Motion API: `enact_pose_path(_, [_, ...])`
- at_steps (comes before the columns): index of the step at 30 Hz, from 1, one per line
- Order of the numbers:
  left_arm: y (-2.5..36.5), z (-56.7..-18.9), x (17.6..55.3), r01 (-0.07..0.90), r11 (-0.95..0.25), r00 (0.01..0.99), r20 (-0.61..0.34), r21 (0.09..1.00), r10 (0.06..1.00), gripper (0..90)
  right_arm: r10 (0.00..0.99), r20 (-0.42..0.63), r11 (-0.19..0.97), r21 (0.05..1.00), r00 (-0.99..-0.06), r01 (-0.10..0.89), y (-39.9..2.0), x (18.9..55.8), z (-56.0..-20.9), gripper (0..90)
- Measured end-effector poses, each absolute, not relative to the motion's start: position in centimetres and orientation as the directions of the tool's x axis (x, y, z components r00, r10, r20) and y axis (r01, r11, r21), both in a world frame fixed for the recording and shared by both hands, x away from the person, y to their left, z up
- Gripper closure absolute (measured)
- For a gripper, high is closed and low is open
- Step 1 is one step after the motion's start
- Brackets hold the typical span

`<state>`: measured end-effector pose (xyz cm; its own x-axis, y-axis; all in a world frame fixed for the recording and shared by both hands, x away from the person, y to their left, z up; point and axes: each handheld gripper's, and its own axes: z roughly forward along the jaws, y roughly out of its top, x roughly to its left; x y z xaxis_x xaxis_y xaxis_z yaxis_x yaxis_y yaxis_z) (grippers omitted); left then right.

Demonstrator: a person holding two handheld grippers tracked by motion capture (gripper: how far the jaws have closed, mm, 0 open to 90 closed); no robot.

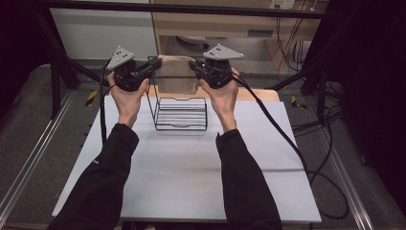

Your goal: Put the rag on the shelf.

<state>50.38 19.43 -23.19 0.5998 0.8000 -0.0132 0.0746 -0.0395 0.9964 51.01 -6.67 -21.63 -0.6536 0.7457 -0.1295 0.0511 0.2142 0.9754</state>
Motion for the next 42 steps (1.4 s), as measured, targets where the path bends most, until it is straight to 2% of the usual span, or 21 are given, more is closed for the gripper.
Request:
enact_pose_path(11, [19.6, -23.8, 50.1, 0.087, -0.045, 0.605, -0.017, 0.995, 0.796, 85.3, 0.738, -0.149, 0.24, 0.97, -0.659, 0.049, -6.5, 50.6, -21.8, 82.5])
enact_pose_path(33, [19.8, -24.8, 48.3, 0.069, -0.103, 0.632, 0.037, 0.992, 0.774, 84.6, 0.715, -0.196, 0.292, 0.956, -0.671, 0.032, -6.8, 48.6, -23.0, 82.5])
enact_pose_path(42, [20.2, -25.2, 47.8, 0.087, -0.098, 0.636, 0.02, 0.991, 0.771, 83.5, 0.711, -0.219, 0.314, 0.949, -0.668, 0.023, -6.5, 48.1, -23.3, 82.5])
